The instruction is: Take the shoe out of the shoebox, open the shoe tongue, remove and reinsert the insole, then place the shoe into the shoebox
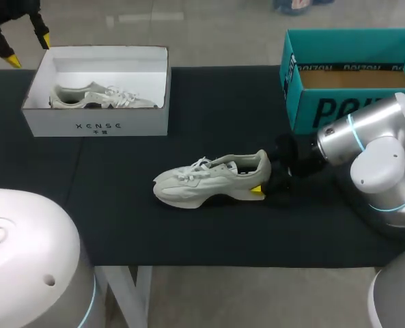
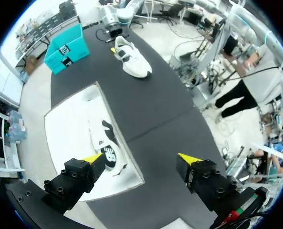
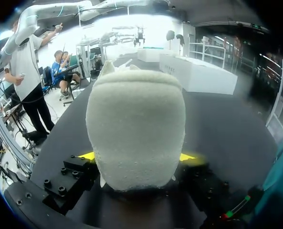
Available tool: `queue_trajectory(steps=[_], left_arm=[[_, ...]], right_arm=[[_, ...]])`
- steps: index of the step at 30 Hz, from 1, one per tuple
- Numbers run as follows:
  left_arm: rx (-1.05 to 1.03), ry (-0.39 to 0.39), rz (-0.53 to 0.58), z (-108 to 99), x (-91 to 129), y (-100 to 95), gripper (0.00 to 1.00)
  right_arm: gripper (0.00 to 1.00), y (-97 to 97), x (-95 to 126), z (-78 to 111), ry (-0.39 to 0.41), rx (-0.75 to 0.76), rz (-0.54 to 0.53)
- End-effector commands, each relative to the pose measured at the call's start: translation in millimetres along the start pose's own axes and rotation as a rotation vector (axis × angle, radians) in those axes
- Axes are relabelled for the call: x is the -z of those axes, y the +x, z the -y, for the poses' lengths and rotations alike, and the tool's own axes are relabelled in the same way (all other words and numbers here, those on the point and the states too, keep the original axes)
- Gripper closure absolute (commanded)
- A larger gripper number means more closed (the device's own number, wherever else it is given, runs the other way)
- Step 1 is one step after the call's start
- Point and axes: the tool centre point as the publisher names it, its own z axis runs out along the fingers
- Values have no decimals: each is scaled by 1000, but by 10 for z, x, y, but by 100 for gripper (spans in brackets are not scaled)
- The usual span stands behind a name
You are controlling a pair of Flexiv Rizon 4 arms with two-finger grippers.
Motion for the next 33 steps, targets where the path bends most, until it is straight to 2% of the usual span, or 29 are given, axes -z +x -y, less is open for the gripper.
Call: queue_trajectory(steps=[1, 5, 9, 24, 25, 27, 28, 29, 33], left_arm=[[298, 117, 194, 28, 16, -11, 0], [494, 267, 245, 85, -31, -51, 0], [725, 407, 343, 129, -86, -46, 0], [725, 407, 343, 129, -86, -46, 0], [872, 377, 396, 145, -80, -126, 0], [996, 365, 391, 246, -88, -175, 0], [1027, 387, 403, 322, -80, -183, 0], [1071, 406, 346, 391, -75, -180, 0], [1200, 374, 265, 617, -86, -219, 0]], right_arm=[[100, -10, -41, 15, 1, -1, 0], [100, -10, -41, 15, 1, -1, 0], [100, -10, -41, 15, 1, -1, 0], [100, -10, -41, 15, 1, -1, 0], [100, -10, -41, 15, 1, -1, 0], [100, -10, -41, 15, 1, -1, 0], [100, -10, -41, 15, 1, -1, 0], [100, -10, -41, 15, 1, -1, 0], [100, -10, -41, 15, 1, -1, 0]])
